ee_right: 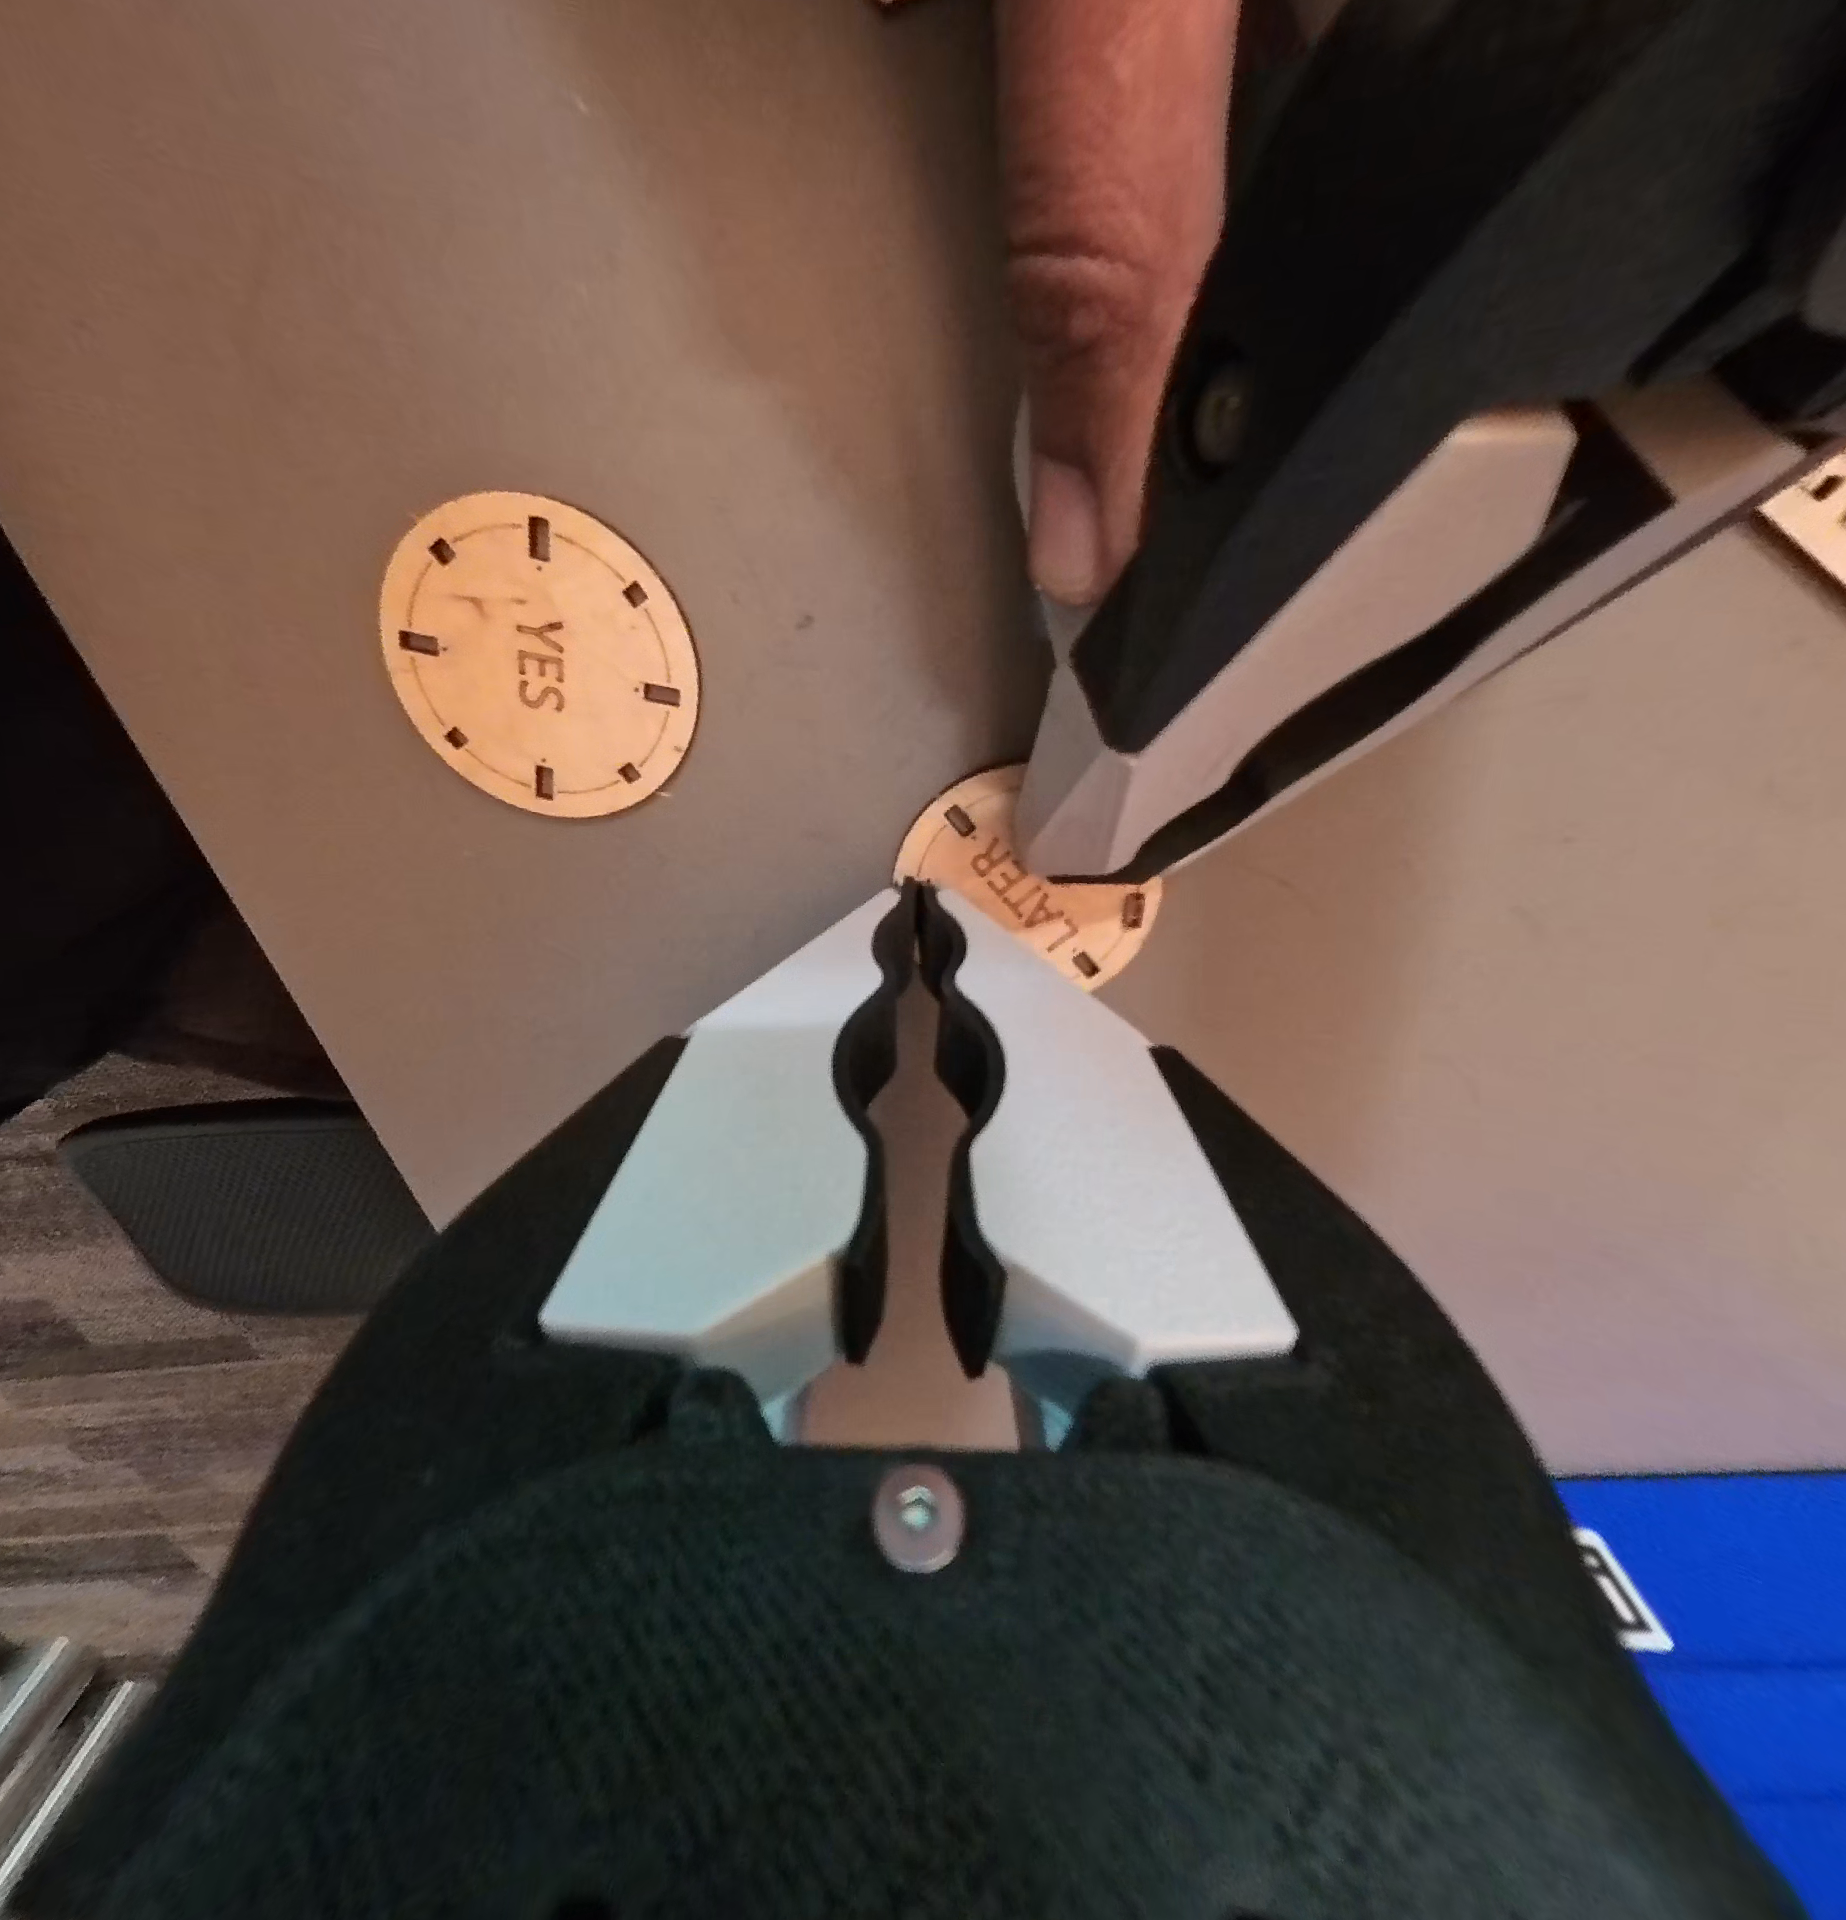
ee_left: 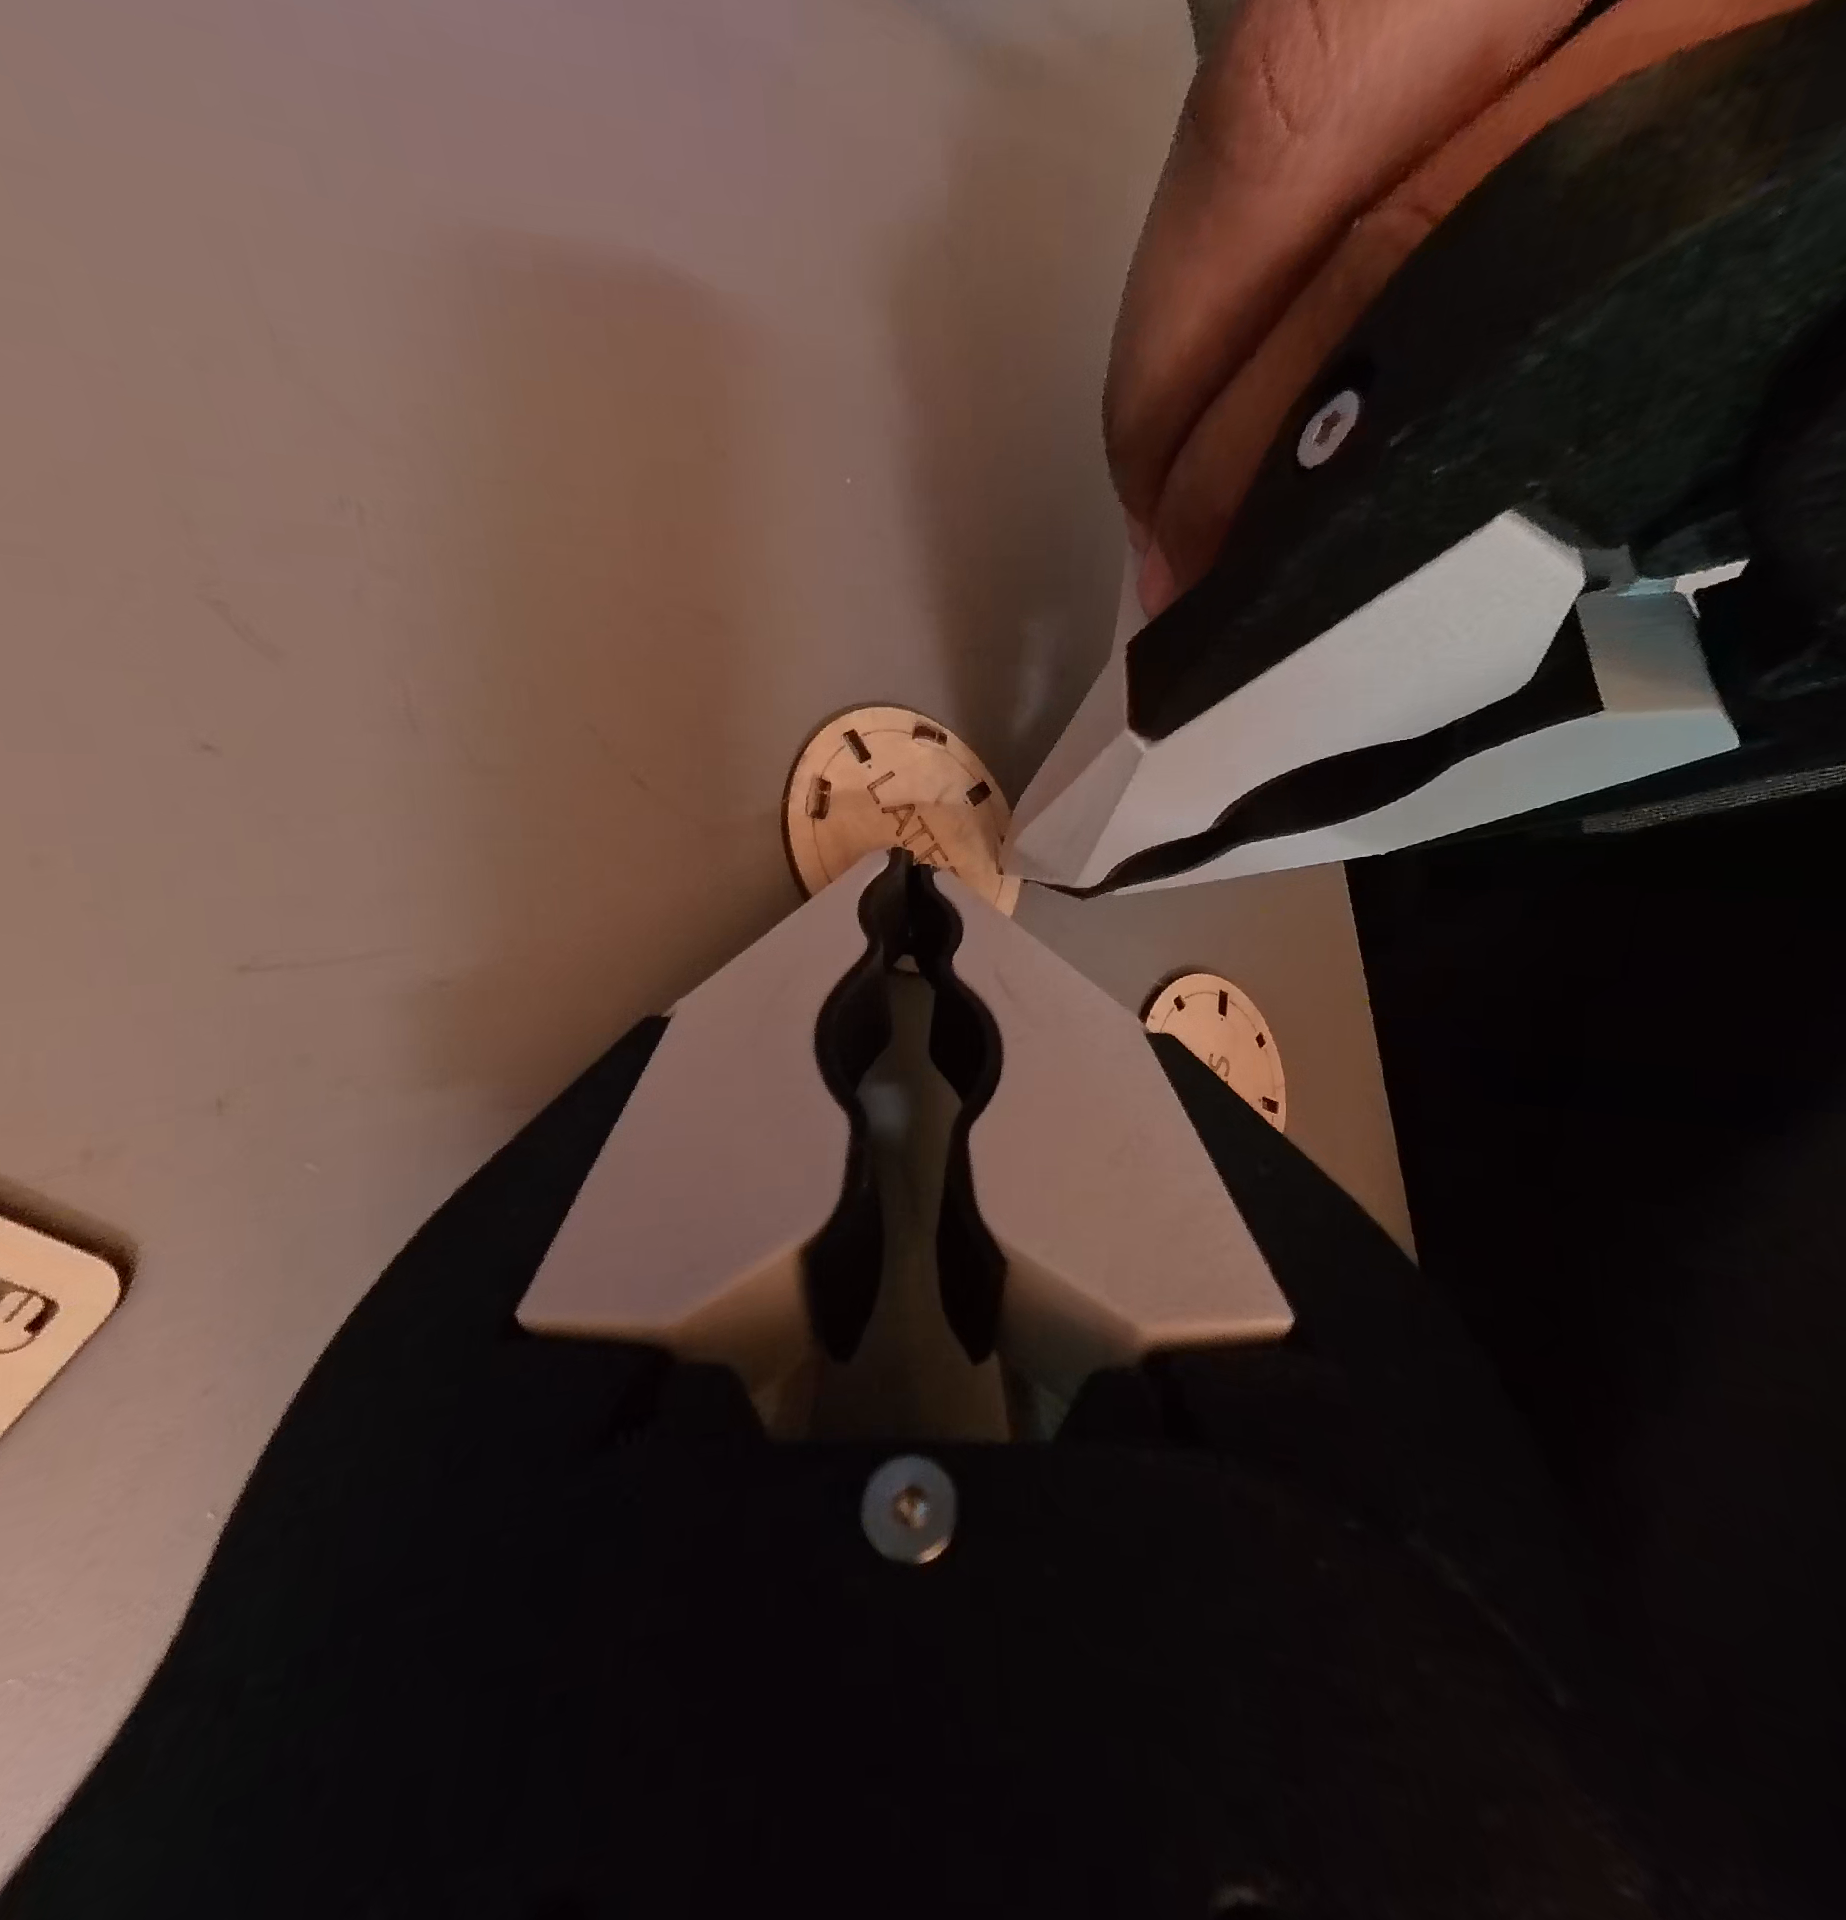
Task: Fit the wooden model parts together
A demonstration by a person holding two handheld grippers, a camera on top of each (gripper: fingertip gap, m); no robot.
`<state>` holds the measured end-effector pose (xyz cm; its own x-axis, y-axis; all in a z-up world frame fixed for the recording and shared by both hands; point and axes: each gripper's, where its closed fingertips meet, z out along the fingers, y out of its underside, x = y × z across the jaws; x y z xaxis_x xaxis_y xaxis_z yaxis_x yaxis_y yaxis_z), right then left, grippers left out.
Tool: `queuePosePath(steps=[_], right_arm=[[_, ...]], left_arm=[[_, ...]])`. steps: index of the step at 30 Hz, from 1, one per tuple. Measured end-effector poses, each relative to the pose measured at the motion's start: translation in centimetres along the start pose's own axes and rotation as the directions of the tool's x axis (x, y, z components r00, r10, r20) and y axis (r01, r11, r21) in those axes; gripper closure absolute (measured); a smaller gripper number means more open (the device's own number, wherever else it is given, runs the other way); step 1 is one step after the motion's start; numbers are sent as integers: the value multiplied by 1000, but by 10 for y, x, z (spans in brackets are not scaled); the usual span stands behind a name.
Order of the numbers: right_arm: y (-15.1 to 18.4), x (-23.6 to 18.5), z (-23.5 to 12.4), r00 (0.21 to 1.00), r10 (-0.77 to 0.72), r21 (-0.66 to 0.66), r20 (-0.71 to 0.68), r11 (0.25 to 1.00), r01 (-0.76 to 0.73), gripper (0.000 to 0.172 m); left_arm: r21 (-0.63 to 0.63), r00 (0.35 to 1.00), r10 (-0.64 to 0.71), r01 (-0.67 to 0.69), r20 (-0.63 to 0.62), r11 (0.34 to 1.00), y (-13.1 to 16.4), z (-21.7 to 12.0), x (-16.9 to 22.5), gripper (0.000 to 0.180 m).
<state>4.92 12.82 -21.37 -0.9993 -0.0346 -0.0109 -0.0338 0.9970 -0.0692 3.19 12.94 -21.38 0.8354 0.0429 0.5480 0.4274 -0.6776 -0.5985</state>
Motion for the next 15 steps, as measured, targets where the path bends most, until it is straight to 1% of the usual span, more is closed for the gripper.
queuePosePath(steps=[5,10,15], right_arm=[[-1,0,0,1000,16,3,25,1000,-16,172],[-1,0,1,1000,-17,-1,2,1000,17,172],[-1,1,2,999,-38,-11,11,999,38,172]], left_arm=[[0,1000,-1,1,5,1000,0,0,0,180],[-8,1000,7,-7,21,1000,0,0,0,180],[-12,999,8,-7,31,1000,0,0,0,179]])
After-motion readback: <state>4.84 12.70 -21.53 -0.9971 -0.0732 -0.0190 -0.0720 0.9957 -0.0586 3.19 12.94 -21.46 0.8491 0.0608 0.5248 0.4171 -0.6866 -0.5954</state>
